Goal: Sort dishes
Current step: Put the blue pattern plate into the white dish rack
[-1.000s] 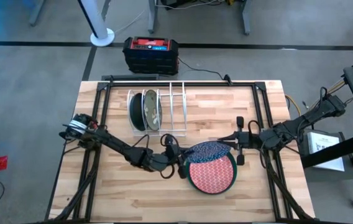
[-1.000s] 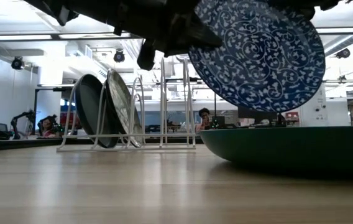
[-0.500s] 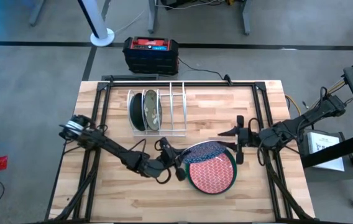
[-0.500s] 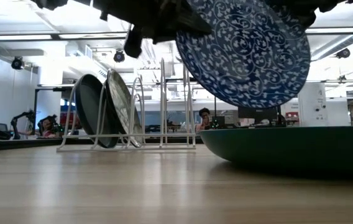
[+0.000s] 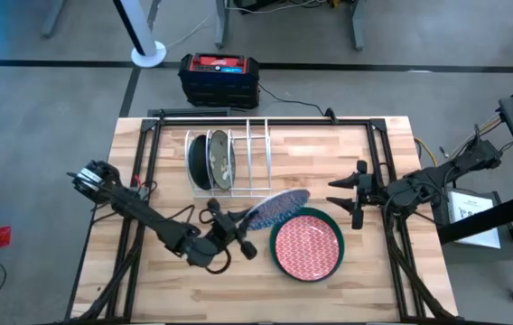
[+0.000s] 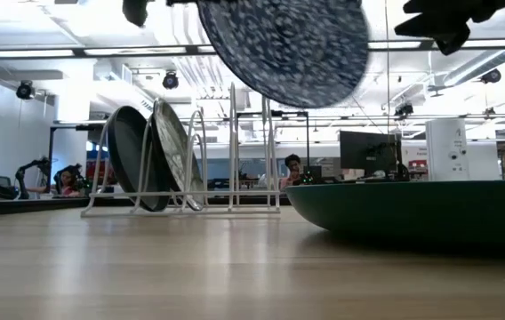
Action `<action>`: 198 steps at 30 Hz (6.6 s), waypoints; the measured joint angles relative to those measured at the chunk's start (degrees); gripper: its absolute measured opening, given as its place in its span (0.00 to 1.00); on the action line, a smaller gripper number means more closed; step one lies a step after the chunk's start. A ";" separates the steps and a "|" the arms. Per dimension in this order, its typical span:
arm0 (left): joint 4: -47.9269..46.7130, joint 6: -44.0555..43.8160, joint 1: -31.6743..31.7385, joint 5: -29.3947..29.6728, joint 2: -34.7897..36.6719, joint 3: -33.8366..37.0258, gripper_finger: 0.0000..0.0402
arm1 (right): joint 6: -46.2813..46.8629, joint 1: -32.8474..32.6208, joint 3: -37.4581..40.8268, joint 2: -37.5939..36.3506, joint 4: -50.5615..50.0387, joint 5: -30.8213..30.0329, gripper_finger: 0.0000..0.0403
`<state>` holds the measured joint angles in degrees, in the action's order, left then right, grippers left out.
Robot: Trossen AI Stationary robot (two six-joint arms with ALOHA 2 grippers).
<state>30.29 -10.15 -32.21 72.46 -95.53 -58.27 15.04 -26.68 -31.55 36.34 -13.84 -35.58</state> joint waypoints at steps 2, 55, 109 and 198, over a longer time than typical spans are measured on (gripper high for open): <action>0.06 2.19 -0.78 3.63 0.99 -0.72 0.04 | 1.19 -0.02 0.00 -0.78 -1.50 -0.03 0.51; -21.88 2.60 16.44 17.14 20.44 -3.51 0.03 | 10.84 -0.04 0.48 6.99 -6.94 -0.58 0.51; -20.88 -12.01 22.18 17.41 3.79 -3.05 0.02 | 11.96 -0.04 1.11 6.99 -6.96 -0.58 0.50; -17.29 -17.80 22.65 17.82 -14.71 -3.75 0.26 | 11.96 0.24 1.38 6.99 -6.71 -2.05 0.50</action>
<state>13.00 -27.95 -9.56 90.28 -110.24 -62.02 27.00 -26.44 -30.17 43.33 -20.56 -37.63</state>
